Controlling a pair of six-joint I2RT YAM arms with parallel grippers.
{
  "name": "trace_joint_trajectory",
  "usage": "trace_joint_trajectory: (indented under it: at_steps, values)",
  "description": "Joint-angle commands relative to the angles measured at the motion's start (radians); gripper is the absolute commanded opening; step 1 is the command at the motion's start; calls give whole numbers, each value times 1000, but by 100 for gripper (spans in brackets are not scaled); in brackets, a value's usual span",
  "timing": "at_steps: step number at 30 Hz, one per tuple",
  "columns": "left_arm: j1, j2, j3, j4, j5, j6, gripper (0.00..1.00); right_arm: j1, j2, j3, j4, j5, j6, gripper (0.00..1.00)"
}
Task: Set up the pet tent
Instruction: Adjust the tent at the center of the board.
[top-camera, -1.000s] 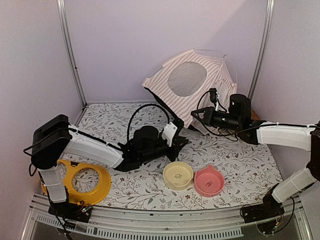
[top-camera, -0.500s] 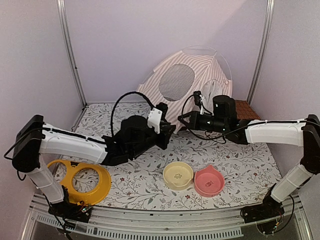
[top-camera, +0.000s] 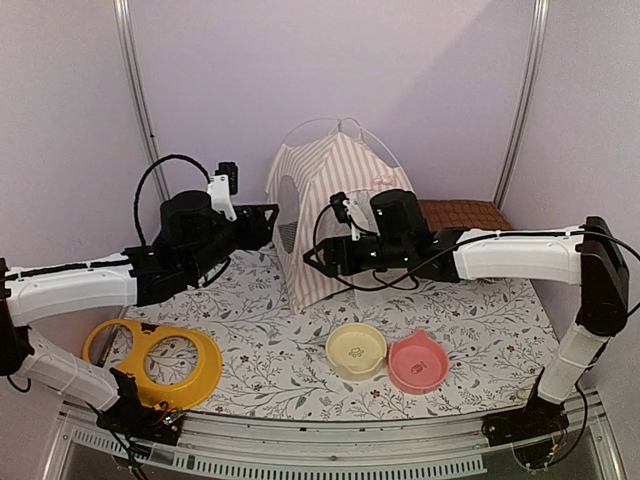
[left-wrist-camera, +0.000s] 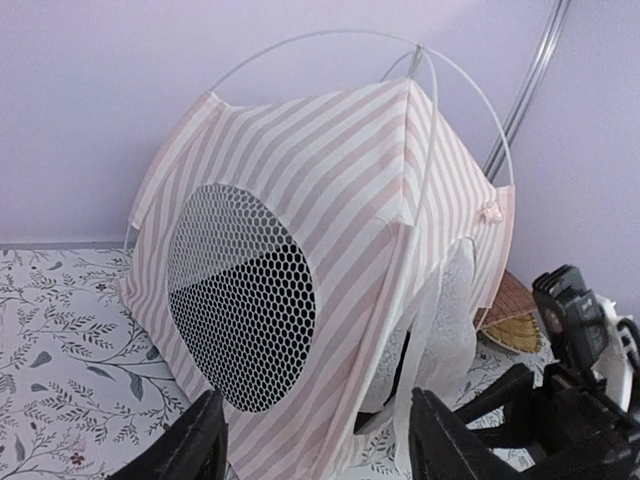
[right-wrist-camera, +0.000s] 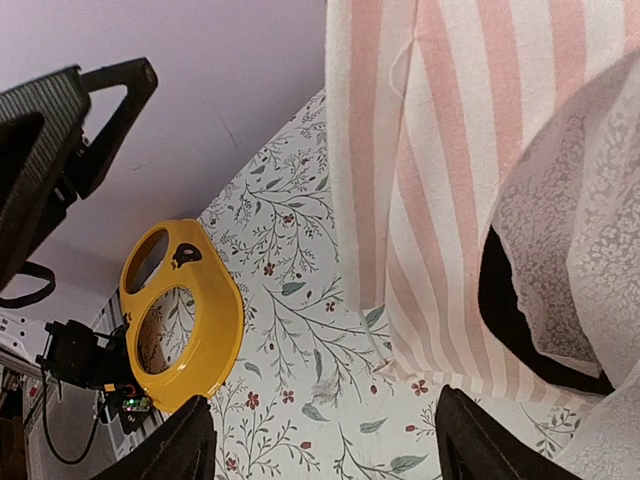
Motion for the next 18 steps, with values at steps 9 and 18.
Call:
trace_joint_trajectory:
  at_steps: [9,18]
  values:
    - [7,180,88,-94,197,7,53,-158,-338,-188,-103,40,-46,83]
    - [8,315,193,-160,183,24,50,-255,-363,-286,-88,62,-50,84]
